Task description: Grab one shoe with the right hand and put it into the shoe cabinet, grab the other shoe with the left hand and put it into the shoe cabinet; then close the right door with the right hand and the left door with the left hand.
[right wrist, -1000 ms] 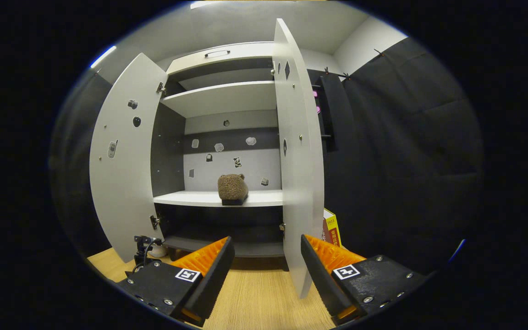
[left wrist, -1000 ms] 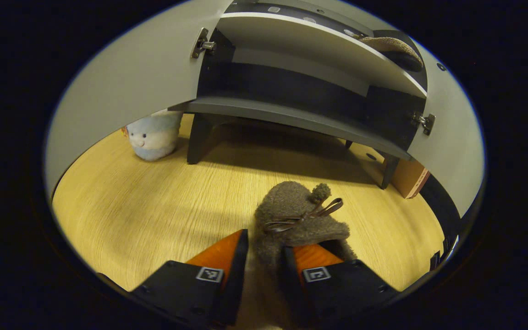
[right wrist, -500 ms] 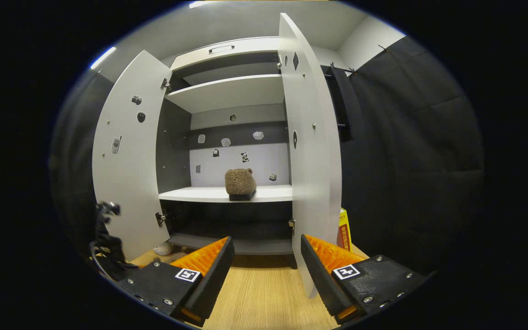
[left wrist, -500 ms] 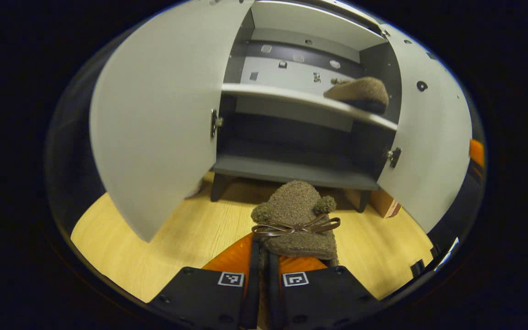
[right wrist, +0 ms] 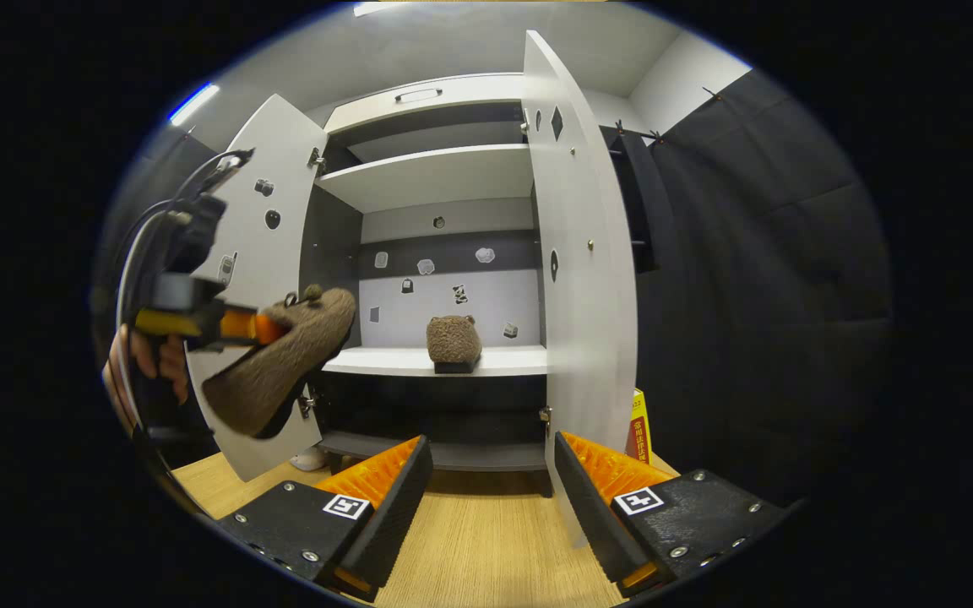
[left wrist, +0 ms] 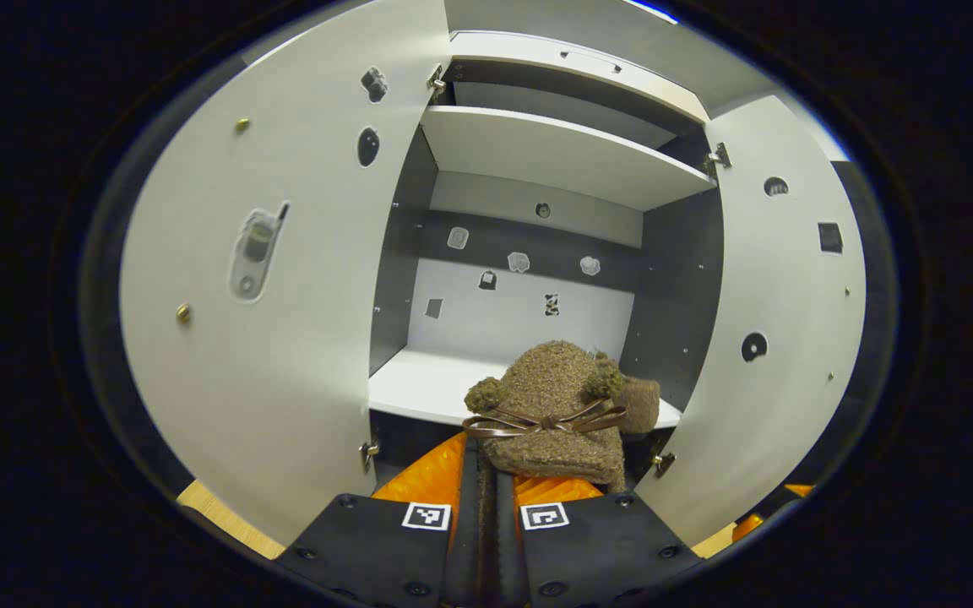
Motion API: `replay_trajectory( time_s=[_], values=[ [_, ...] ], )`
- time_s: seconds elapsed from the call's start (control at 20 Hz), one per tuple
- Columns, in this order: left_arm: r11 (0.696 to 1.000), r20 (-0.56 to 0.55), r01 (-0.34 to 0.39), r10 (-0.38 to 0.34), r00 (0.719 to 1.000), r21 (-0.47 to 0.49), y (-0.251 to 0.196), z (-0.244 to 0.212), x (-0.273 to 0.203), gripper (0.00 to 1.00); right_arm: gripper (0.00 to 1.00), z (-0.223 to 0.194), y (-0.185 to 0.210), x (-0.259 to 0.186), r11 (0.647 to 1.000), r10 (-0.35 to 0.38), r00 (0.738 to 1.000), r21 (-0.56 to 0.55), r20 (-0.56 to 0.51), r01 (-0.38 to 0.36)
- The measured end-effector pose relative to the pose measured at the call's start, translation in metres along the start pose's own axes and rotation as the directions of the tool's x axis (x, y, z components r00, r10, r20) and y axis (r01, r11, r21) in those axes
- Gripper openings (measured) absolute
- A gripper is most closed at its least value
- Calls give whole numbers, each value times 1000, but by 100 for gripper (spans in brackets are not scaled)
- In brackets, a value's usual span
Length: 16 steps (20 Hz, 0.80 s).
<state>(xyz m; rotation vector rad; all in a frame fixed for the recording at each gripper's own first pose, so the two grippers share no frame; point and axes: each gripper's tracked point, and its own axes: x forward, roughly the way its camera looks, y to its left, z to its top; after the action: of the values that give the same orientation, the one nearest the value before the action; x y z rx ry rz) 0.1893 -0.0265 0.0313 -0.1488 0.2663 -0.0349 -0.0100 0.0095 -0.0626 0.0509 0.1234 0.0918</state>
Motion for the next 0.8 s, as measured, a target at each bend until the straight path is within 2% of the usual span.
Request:
replay_trajectory(
  time_s=[0.2,0.4,0.55,0.8],
  values=[
    [999,-38,-25,24,999,-31,11,23,85,16,90,7,-25,-17,999,-43,999,0,-2,43],
    [995,-158,-96,90,983,-26,28,6,158,17,90,17,-53,-36,997,-82,997,-4,-5,82],
    [990,-239,-137,125,963,-34,39,-11,190,16,90,21,-67,-39,994,-111,994,-8,-3,111],
    [984,-288,-175,175,942,24,52,-26,216,16,90,23,-78,-39,991,-132,991,-2,-6,131]
  ],
)
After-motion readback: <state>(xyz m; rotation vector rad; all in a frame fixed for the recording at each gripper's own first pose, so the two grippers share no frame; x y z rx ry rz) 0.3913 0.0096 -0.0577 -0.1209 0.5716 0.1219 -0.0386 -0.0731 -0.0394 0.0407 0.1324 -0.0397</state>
